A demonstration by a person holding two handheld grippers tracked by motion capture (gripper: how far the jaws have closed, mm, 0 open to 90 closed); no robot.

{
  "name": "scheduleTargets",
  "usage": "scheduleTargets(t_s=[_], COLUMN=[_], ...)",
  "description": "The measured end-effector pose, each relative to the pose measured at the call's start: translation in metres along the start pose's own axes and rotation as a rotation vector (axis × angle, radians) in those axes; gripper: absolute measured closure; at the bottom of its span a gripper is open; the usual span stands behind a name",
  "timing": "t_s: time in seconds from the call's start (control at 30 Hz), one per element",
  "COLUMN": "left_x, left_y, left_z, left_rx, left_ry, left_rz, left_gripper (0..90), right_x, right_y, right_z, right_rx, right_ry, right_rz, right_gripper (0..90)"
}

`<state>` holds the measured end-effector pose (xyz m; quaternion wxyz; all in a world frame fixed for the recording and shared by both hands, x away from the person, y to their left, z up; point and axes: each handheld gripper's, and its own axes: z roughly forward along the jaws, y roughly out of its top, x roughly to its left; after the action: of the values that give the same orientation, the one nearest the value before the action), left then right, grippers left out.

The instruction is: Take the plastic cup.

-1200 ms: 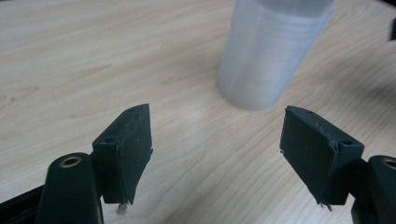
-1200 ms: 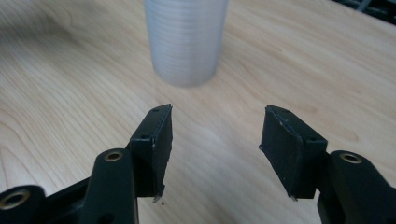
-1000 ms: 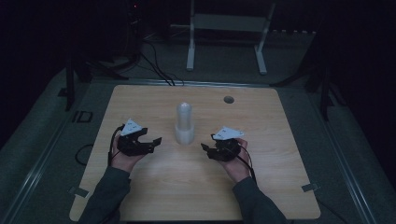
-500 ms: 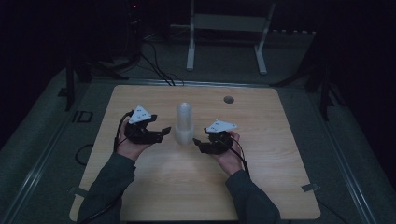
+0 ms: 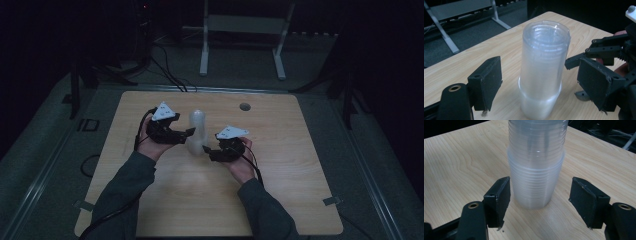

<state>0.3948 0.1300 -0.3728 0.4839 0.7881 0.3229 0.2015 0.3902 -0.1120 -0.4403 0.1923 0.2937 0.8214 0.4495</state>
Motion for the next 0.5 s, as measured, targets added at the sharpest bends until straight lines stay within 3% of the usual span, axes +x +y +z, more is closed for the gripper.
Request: scheduleTargets(t_s=[0.2, 0.33, 0.5], left_x=[-0.001, -0.003, -0.002], left_y=[0.007, 0.010, 0.011], left_z=[0.010, 0.019, 0.030], left_rx=[-0.012, 0.009, 0.020], left_ry=[-0.004, -0.010, -0.008], left_rz=[0.012, 0.035, 0.027], left_gripper=[19.3, 19.3, 19.3], right_x=[-0.001, -0.002, -0.002], right_y=[0.000, 0.000, 0.000], right_z=[0.002, 0.004, 0.008], right_rx=[0.008, 0.008, 0.024], right_ry=[-0.004, 0.000, 0.006], right_rz=[-0.005, -0.005, -0.017], right_gripper=[30.5, 29.2, 27.2])
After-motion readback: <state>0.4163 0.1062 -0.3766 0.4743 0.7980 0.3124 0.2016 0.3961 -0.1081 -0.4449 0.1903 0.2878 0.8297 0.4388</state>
